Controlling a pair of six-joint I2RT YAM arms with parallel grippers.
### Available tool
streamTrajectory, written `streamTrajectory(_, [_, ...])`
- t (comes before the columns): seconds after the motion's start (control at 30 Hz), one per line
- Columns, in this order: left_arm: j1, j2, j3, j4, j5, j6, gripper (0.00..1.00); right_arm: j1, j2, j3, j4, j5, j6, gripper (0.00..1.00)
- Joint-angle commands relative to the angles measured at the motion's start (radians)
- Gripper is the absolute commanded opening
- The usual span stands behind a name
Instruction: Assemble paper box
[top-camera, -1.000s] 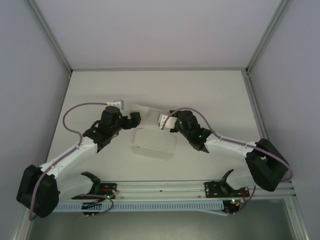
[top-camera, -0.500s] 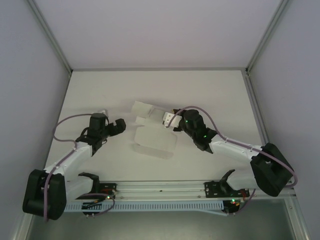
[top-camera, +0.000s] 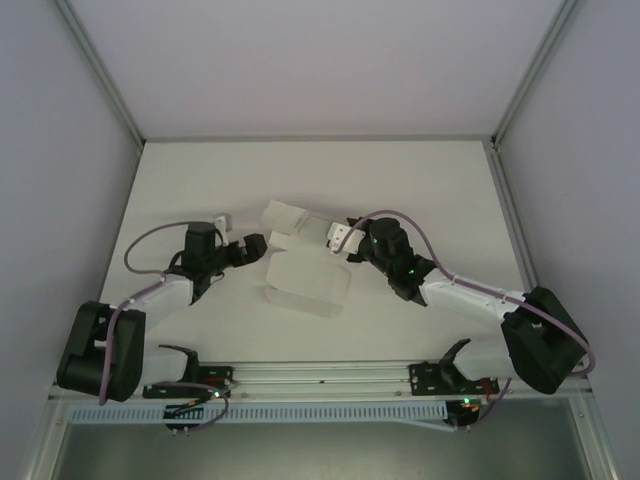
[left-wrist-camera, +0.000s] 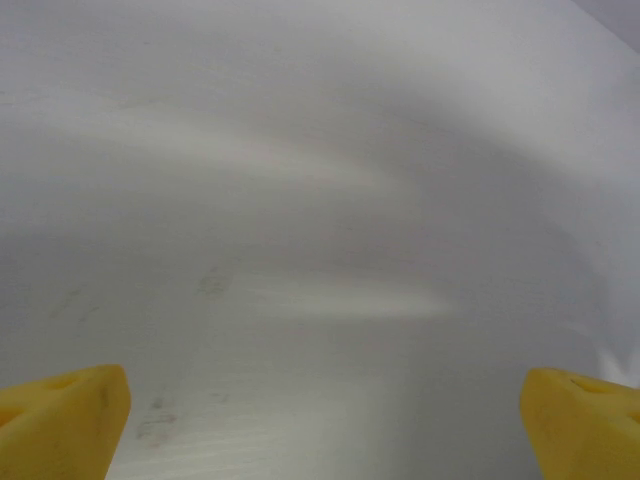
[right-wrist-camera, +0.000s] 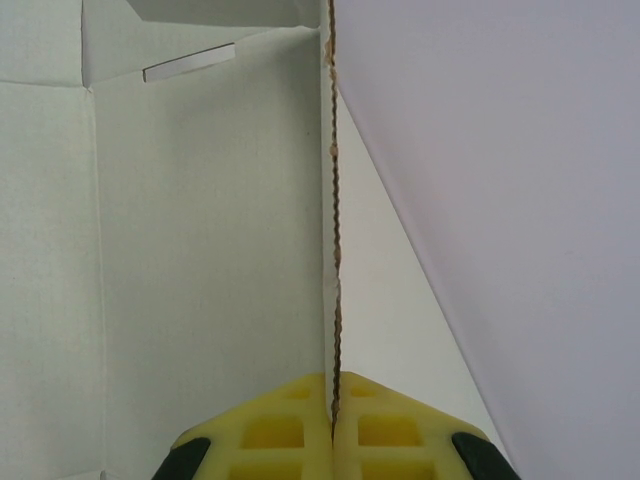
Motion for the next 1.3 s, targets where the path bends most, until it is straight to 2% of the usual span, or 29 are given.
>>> streamTrajectory(0.0, [0.0,0.001,-0.014,0.096,0.111,0.029,1.0,-0.009,-0.03,0.002,0.032,-0.035,0.04,0.0])
streamTrajectory(0.27, [-0.011,0.004,-0.044,0.199,0.223,0.036,0.99,-0.011,-0.038,0.01,0.017,-0.046,0.052,0.0])
streamTrajectory(0.37, [-0.018,0.009,-0.065,0.294,0.298,0.014,0.91,-0.011,-0.036,0.012,0.012,-0.045,0.054,0.0])
streamTrajectory(0.43, [-0.039,0.019,-0.049,0.284,0.305,0.039,0.9,-0.01,-0.034,0.014,0.011,-0.05,0.055,0.0])
streamTrajectory(0.57, [-0.078,0.047,-0.013,0.259,0.304,0.056,0.86,-0.011,-0.031,0.021,0.001,-0.062,0.06,0.0])
streamTrajectory(0.73, [-0.136,0.074,0.009,0.301,0.305,0.045,0.74,-0.01,-0.024,0.018,-0.001,-0.054,0.06,0.0])
streamTrajectory(0.97, [-0.169,0.2,0.076,0.339,0.292,0.014,0.7,-0.01,-0.022,0.029,-0.029,-0.088,0.074,0.0])
streamTrajectory(1.1, [-0.184,0.258,0.102,0.357,0.25,-0.014,0.45,-0.01,-0.022,0.033,-0.045,-0.095,0.075,0.0])
streamTrajectory(1.27, [-0.223,0.29,0.112,0.365,0.177,-0.023,0.42,-0.009,-0.017,0.036,-0.056,-0.106,0.079,0.0])
